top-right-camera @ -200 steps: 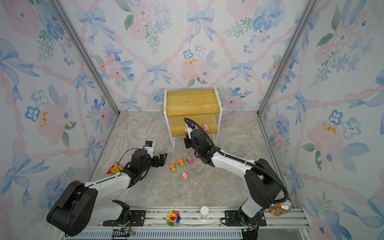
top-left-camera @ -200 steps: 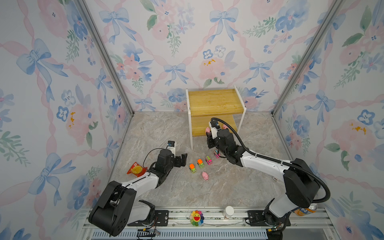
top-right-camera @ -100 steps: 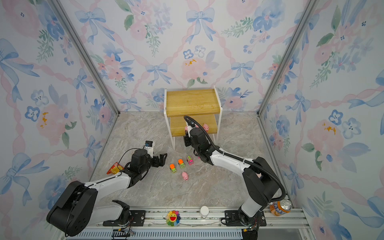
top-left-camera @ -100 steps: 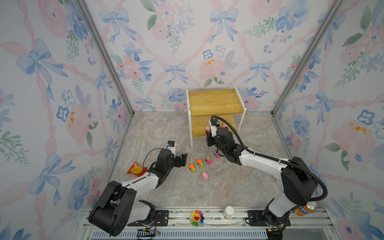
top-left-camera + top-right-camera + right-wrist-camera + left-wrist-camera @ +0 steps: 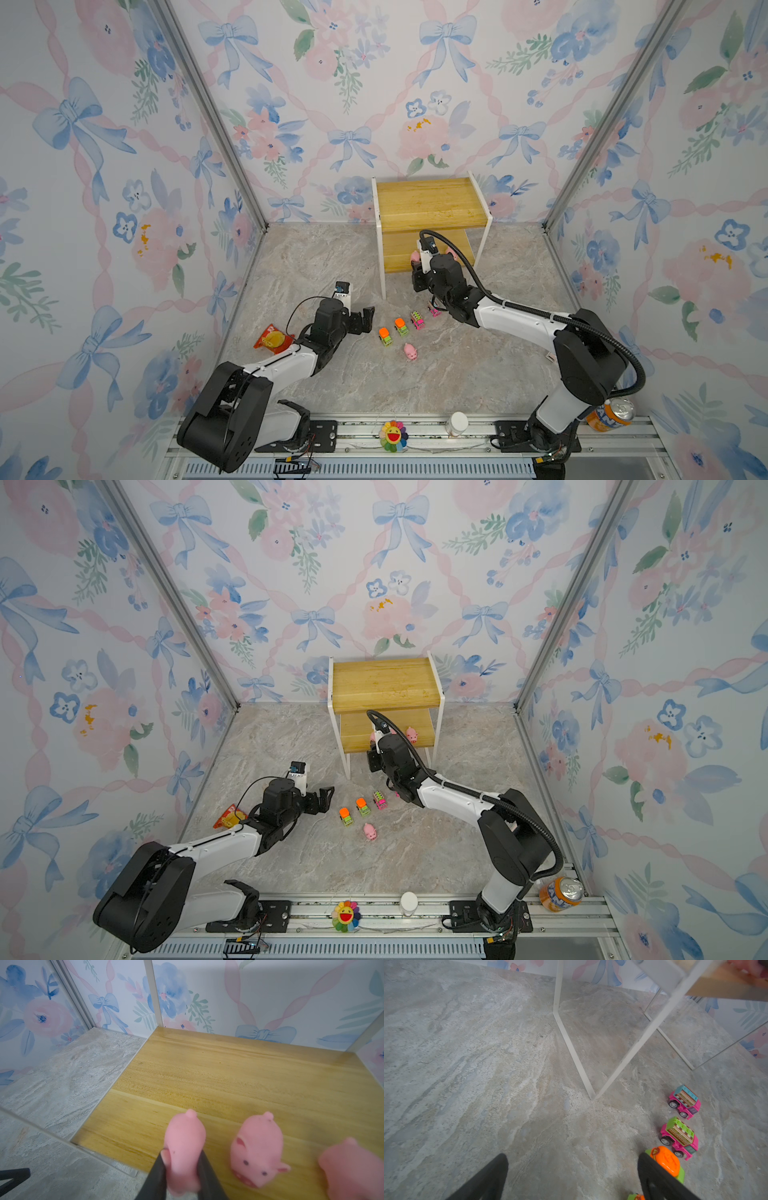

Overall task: Place and organize the plastic toys onto the shelf
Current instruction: 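Lift the pig with the right gripper and carry it to the lower shelf, then lower the pig beside the other two and open the right gripper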

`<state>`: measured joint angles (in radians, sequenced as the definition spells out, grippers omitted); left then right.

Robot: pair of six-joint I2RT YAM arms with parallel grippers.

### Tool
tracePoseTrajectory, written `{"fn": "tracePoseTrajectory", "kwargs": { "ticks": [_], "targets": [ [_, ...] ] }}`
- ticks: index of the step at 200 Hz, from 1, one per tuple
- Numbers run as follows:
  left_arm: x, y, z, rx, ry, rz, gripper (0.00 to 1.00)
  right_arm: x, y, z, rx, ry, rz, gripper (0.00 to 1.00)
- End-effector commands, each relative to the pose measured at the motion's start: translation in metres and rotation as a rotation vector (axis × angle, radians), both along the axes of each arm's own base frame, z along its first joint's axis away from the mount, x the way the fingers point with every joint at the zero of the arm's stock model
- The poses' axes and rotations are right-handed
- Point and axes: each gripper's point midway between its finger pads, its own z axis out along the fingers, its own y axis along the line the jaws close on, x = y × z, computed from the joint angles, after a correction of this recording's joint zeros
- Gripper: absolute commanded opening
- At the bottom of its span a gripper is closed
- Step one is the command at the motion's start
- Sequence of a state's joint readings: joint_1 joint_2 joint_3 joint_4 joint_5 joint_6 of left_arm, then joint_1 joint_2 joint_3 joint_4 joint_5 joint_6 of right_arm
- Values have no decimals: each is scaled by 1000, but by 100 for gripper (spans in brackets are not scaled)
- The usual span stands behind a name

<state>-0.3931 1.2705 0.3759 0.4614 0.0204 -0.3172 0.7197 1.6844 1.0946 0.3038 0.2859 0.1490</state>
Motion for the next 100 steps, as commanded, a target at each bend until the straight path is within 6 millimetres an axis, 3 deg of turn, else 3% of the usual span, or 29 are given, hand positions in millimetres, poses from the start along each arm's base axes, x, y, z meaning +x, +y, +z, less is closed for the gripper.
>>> {"fn": "tracePoseTrajectory", "kwargs": {
  "ticks": [1,100],
  "targets": [
    [2,-2,9,7,-26,-12,98,10,-2,10,21,-19,-28,26],
    [3,-1,9,11,-25,-5,98,17,1,9,27,-24,-37,26]
  ]
}}
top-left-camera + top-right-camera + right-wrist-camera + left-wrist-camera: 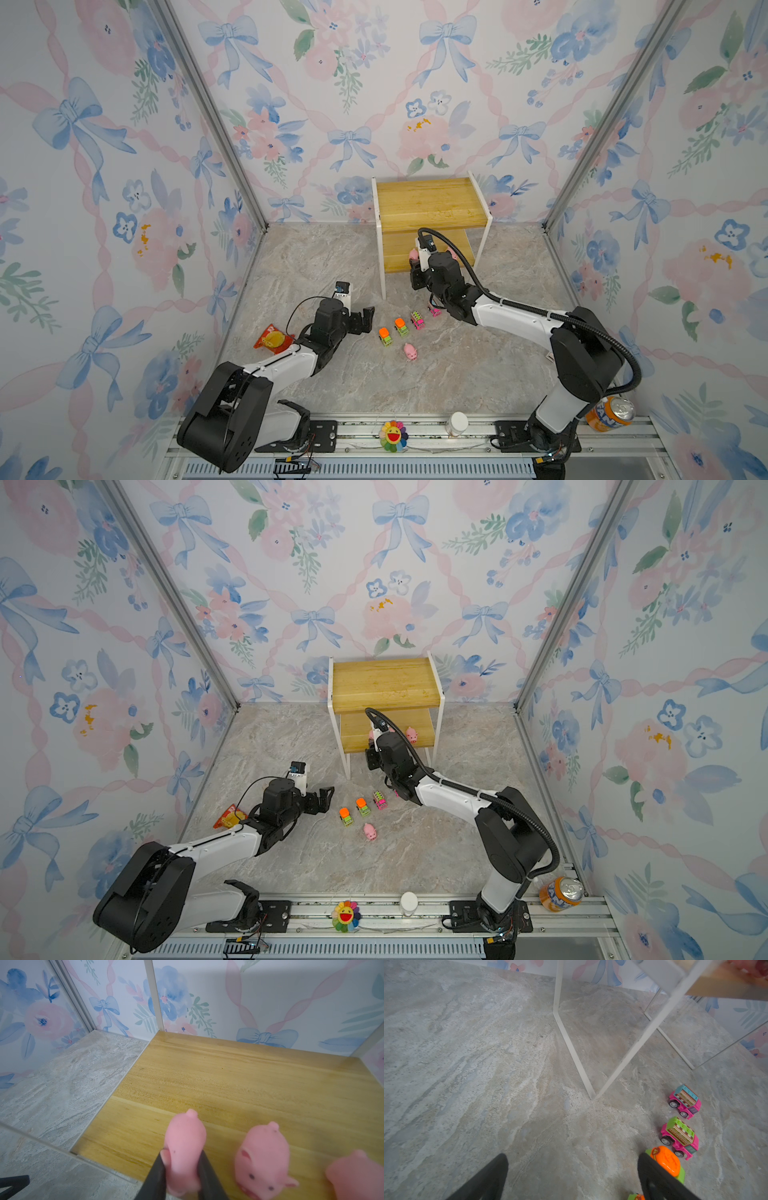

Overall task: Place and organize the plastic toys onto the shelf
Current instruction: 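Lower the pig beside the other two and open the right gripper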

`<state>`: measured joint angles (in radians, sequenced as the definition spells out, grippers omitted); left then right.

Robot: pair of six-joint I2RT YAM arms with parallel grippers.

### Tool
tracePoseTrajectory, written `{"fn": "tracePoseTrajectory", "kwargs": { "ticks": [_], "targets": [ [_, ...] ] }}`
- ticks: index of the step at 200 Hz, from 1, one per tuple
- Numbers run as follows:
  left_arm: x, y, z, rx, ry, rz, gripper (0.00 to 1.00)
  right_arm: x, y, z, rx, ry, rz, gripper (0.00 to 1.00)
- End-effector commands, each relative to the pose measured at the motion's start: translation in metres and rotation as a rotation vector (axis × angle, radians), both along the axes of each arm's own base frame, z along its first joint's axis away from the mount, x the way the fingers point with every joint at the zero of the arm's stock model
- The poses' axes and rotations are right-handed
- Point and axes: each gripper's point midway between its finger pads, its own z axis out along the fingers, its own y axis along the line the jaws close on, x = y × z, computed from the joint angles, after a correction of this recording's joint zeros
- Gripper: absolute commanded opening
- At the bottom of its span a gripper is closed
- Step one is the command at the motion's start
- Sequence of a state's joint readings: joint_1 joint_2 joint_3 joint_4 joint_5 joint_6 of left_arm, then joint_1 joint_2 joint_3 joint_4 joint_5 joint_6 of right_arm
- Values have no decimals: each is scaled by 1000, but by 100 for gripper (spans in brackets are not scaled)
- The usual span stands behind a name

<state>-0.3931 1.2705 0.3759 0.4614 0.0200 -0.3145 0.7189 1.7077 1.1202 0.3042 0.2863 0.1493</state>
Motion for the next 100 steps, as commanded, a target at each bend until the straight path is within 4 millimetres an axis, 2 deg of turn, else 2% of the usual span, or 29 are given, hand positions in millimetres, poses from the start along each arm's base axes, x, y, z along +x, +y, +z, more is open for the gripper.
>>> {"fn": "tracePoseTrajectory", "kwargs": {
  "ticks": [1,100],
  "targets": [
    [3,-1,9,9,-25,-5,98,12,-3,9,25,-22,-36,26],
    [3,1,8,11,-23,-2,98,16,-3,-1,24,-7,-44,27]
  ]
}}
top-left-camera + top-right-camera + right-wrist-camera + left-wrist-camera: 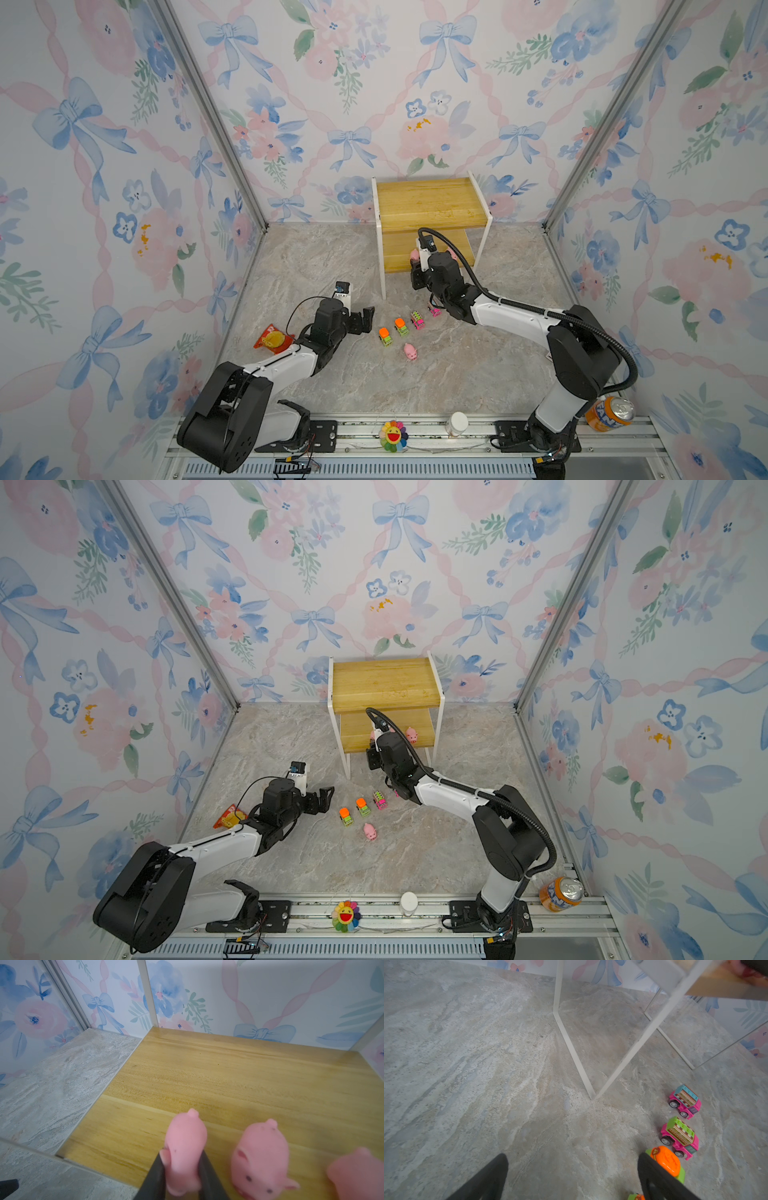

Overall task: Place and organize the plastic toys onto the shelf
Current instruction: 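Lower the pig beside the other two and open the right gripper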

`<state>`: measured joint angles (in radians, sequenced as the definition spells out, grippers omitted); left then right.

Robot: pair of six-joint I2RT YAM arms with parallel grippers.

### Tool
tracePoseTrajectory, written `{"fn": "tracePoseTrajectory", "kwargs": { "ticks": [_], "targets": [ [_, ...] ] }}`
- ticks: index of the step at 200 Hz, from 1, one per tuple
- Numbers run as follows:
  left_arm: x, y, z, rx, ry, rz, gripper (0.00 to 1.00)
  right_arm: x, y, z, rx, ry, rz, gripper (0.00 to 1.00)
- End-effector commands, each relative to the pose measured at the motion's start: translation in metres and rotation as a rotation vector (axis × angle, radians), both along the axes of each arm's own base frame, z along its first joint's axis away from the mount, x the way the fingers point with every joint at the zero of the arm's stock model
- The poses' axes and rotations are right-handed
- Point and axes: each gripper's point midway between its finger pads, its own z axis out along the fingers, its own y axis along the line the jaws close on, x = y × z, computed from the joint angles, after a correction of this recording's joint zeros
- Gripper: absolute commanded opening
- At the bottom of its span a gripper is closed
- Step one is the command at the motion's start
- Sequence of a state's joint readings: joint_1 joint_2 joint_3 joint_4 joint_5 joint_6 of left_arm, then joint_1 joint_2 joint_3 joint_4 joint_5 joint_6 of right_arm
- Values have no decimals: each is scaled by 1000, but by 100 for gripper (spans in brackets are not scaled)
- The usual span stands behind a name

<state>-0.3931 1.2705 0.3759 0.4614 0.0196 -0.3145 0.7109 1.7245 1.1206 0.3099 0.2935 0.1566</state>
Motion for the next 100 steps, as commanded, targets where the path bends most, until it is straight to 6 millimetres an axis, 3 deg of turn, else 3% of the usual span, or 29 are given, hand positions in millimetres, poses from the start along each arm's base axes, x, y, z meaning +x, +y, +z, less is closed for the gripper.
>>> {"fn": "tracePoseTrajectory", "kwargs": {
  "ticks": [1,100],
  "targets": [
    [3,1,8,11,-23,-2,98,12,0,6,28,-18,-27,27],
    [3,2,8,12,-23,1,98,13,1,4,26,-13,-27,32]
  ]
}}
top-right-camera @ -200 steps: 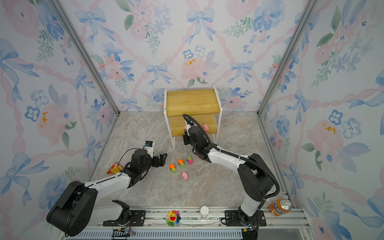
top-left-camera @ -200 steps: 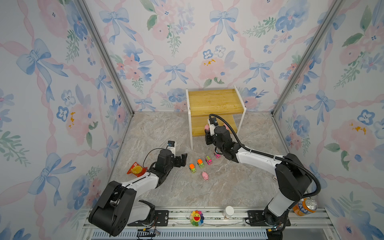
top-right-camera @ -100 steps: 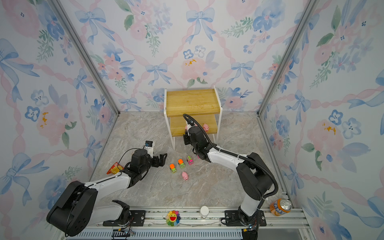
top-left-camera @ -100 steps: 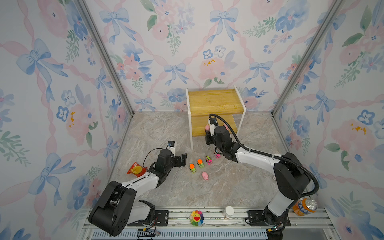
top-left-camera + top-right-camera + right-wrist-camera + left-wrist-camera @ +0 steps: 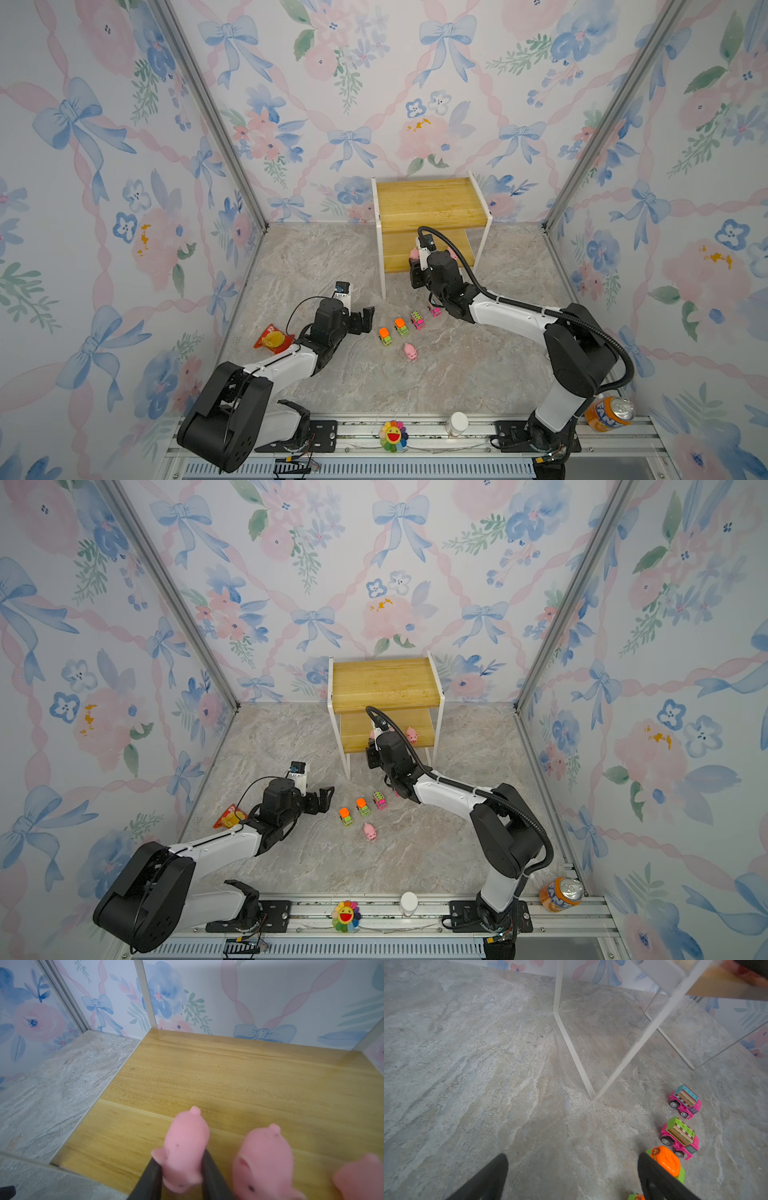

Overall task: Place and organize the plastic toys onto the shelf
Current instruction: 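Lower the pig beside the other two and open the right gripper, then withdraw the right gripper from the shelf back toward the toys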

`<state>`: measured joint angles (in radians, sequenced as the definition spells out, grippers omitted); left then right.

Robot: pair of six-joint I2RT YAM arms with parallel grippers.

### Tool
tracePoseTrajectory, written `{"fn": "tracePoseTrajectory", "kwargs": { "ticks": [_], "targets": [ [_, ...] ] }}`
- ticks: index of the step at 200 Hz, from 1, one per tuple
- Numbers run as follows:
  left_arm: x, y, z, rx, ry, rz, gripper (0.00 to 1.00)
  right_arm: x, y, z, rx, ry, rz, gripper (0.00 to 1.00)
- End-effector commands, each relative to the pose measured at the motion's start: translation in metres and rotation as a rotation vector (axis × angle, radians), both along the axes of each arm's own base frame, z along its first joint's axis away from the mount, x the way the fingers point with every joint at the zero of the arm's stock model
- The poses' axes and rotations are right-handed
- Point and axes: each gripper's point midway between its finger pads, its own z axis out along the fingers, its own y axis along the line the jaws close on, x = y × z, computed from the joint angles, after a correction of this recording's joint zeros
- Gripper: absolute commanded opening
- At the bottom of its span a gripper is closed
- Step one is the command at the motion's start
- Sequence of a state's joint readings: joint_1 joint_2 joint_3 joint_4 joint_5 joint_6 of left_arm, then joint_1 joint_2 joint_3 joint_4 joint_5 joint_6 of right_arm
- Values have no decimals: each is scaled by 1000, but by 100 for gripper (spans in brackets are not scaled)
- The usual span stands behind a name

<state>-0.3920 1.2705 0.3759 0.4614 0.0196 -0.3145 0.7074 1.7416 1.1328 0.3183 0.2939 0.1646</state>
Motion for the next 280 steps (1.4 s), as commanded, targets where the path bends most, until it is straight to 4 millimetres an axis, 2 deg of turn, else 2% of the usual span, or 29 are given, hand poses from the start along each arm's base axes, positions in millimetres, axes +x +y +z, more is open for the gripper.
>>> {"fn": "tracePoseTrajectory", "kwargs": {
  "ticks": [1,170,226,280],
  "targets": [
    [3,2,8,11,-24,0,98,8,0,5,17,-13,-19,32],
    [3,2,8,7,-23,-2,98,2,-6,9,14,-20,-25,44],
    [2,1,8,5,-23,-5,98,-6,-6,12,-6,-23,-19,49],
    [2,1,9,3,-24,-9,98,-18,-12,5,-25,-3,-14,51]
  ]
}}
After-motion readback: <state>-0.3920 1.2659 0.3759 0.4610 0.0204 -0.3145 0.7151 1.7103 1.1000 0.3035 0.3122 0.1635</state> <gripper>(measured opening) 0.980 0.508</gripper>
